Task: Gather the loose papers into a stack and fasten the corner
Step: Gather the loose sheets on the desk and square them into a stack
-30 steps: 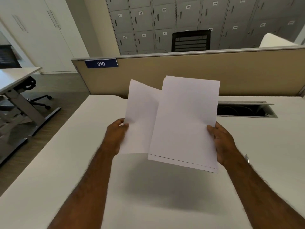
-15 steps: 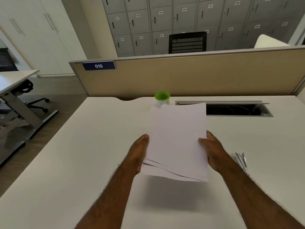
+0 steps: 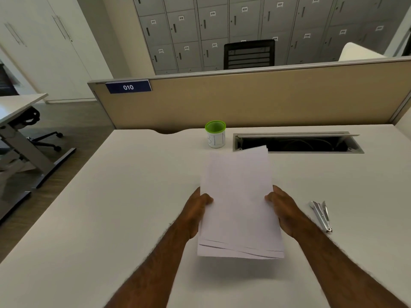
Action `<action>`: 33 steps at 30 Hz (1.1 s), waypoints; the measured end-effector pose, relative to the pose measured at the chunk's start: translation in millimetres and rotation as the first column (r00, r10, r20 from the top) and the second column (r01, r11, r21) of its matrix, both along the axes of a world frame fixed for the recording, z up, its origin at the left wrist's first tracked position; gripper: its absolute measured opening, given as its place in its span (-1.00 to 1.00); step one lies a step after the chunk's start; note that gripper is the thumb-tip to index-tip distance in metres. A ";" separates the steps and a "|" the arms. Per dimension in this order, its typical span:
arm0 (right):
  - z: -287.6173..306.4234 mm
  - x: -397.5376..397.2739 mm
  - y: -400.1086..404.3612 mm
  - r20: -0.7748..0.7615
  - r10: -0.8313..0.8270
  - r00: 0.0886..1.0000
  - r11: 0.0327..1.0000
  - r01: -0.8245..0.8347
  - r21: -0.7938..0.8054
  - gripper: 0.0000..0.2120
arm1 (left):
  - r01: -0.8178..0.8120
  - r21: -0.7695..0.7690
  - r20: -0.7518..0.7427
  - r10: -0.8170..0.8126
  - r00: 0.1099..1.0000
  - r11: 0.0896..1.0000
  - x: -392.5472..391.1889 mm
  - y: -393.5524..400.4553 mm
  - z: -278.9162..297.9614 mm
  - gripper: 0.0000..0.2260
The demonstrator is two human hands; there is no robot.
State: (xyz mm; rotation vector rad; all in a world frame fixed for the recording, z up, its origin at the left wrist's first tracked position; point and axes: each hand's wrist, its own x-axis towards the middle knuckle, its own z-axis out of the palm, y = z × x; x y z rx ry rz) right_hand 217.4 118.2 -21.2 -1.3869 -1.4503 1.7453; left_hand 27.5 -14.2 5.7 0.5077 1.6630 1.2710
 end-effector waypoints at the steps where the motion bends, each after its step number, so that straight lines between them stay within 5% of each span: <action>1: 5.3 0.0 0.0 -0.014 0.013 1.000 1.000 -0.012 0.026 -0.73 | -0.005 0.023 -0.041 0.006 0.999 1.000 -0.5 1.8 1.5 -0.66; 7: 36.9 -2.5 0.3 -0.142 0.070 0.987 0.985 -0.046 0.165 -0.57 | -0.047 0.087 -0.222 0.066 0.973 0.995 -8.0 9.1 15.1 -0.71; 20: 27.7 -11.8 -10.7 -0.123 0.021 0.992 0.973 0.007 0.229 -0.70 | -0.253 0.221 -0.189 0.296 0.936 0.942 -6.3 1.4 9.1 -0.64; 25: 32.1 -16.1 -17.1 -0.173 -0.004 0.985 0.961 0.052 0.272 -0.66 | -0.254 0.309 -0.241 0.334 0.911 0.917 1.2 2.5 13.3 -0.77; 33: 39.1 -20.0 -10.6 -0.156 0.029 0.987 0.945 0.024 0.325 -0.69 | -0.177 0.339 -0.315 0.289 0.904 0.924 -0.6 6.5 20.3 -0.65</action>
